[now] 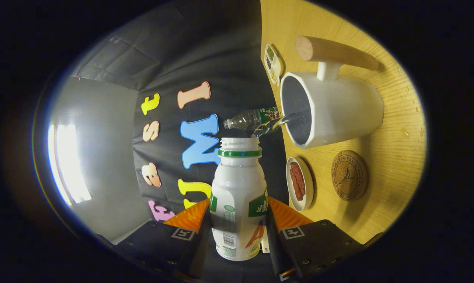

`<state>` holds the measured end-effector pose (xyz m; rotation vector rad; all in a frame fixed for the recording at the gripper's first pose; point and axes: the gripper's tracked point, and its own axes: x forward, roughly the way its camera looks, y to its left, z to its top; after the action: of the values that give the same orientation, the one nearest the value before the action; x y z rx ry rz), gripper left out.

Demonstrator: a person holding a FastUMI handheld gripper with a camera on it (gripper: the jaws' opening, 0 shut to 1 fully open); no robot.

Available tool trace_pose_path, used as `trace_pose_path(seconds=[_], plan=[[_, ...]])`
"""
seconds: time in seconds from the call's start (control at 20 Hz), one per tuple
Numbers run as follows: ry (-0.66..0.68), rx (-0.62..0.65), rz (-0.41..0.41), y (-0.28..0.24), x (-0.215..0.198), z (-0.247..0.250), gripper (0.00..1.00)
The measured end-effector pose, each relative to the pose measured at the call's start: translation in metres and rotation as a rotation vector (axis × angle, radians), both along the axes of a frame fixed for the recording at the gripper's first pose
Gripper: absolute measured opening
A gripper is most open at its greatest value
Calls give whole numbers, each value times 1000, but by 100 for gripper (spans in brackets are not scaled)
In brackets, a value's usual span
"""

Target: Take the bottle from table, then pour the juice into the cup, finally place the bottle on the coaster

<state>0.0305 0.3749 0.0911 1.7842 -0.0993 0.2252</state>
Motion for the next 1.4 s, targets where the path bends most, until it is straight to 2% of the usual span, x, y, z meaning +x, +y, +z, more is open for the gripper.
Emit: trace_pose_path(seconds=[0.75,1.4], plan=[[-17,52,-9,-2,-1,3,65],[-7,150,-41,-13,-2,8,65]])
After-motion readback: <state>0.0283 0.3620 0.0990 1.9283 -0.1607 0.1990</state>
